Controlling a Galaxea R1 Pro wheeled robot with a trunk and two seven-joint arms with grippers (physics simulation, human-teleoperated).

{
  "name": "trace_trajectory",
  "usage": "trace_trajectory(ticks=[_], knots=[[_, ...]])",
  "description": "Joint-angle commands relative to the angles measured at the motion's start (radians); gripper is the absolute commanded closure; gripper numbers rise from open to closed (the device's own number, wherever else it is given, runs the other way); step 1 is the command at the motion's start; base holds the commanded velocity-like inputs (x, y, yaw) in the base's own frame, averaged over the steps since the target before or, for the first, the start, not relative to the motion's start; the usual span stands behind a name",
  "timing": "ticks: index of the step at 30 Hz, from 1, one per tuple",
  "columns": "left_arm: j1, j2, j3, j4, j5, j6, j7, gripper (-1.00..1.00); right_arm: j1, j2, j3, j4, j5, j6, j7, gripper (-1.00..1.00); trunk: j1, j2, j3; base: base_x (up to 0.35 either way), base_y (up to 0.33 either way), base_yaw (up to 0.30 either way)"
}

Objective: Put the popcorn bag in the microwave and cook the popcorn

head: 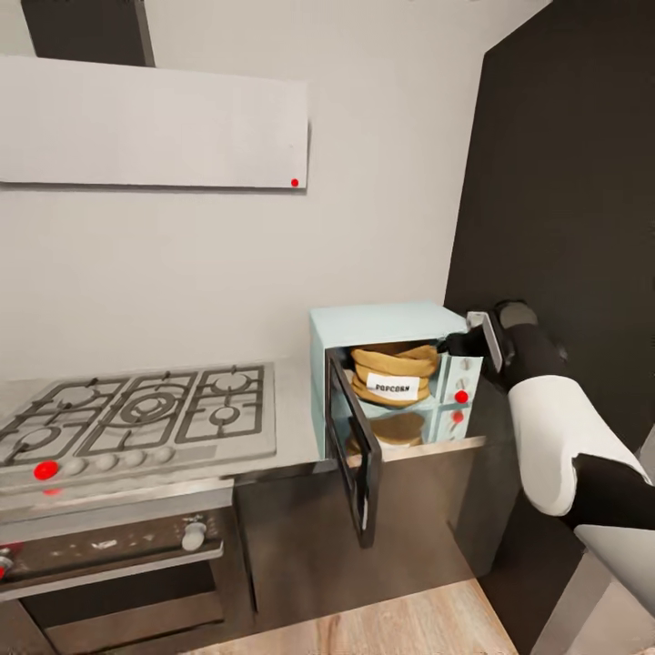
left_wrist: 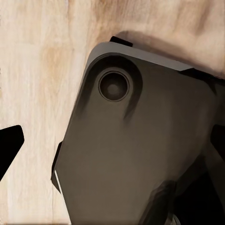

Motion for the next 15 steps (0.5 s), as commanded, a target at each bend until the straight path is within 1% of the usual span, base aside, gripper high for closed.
trace_trajectory(ticks=[1, 3, 4, 6, 7, 9, 10, 11, 12, 13, 14, 15], knots=[[0.000, 0.000, 0.002, 0.000, 0.003, -0.003, 0.002, -1.00, 0.012, -0.001, -0.002, -0.002, 0.010, 0.003, 0.012, -1.00, 0.000, -0.001, -0.001, -0.073, 0.000, 0.000], [0.000, 0.000, 0.002, 0.000, 0.002, -0.003, 0.002, -1.00, 0.064, -0.004, -0.002, -0.003, 0.010, 0.003, 0.015, -1.00, 0.000, -0.001, -0.001, -0.028, 0.000, 0.000], [0.000, 0.000, 0.002, 0.000, 0.002, -0.003, 0.002, -1.00, 0.103, -0.007, -0.002, -0.003, 0.011, 0.003, 0.017, -1.00, 0.000, -0.001, -0.001, -0.008, 0.000, 0.000], [0.000, 0.000, 0.002, 0.000, 0.002, -0.003, 0.002, -1.00, 0.146, -0.013, -0.002, -0.003, 0.007, 0.003, 0.020, -1.00, 0.000, -0.001, -0.001, -0.003, 0.000, 0.000], [0.000, 0.000, 0.002, 0.000, 0.002, -0.003, 0.002, -1.00, 0.159, -0.015, -0.002, -0.004, 0.005, 0.003, 0.033, -1.00, 0.000, -0.001, -0.001, -0.001, 0.000, 0.000], [0.000, 0.001, 0.002, 0.000, 0.002, -0.003, 0.002, -1.00, 0.182, -0.022, -0.002, -0.004, 0.006, 0.003, 0.092, -1.00, 0.000, -0.001, -0.001, 0.000, 0.000, 0.000], [0.000, 0.001, 0.002, 0.000, 0.002, -0.003, 0.002, -1.00, 0.194, -0.027, -0.002, -0.004, 0.009, -0.013, 0.123, -1.00, 0.000, -0.001, -0.001, 0.000, 0.000, 0.000], [0.000, 0.001, 0.002, 0.000, 0.002, -0.003, 0.002, -1.00, 0.212, -0.037, -0.002, -0.004, 0.012, -0.052, 0.170, -1.00, 0.000, -0.001, -0.001, 0.000, 0.000, 0.000], [0.000, 0.000, 0.002, 0.000, 0.002, -0.003, 0.002, -1.00, 0.232, -0.052, -0.002, -0.004, 0.011, -0.119, 0.232, -1.00, 0.000, -0.001, -0.001, 0.000, 0.000, 0.000], [0.000, 0.000, 0.001, 0.000, 0.002, -0.003, 0.002, -1.00, 0.239, -0.055, -0.002, -0.004, 0.010, -0.160, 0.257, -1.00, 0.000, -0.001, -0.001, 0.000, 0.000, 0.000], [0.000, 0.000, 0.001, 0.000, 0.002, -0.003, 0.002, -1.00, 0.248, -0.054, -0.002, -0.002, 0.009, -0.246, 0.283, -1.00, 0.000, -0.001, -0.001, 0.000, 0.000, 0.000], [0.000, 0.000, 0.001, 0.000, 0.002, -0.003, 0.002, -1.00, 0.251, -0.053, -0.002, -0.001, 0.007, -0.286, 0.289, -1.00, 0.000, -0.001, -0.001, 0.000, 0.000, 0.000]])
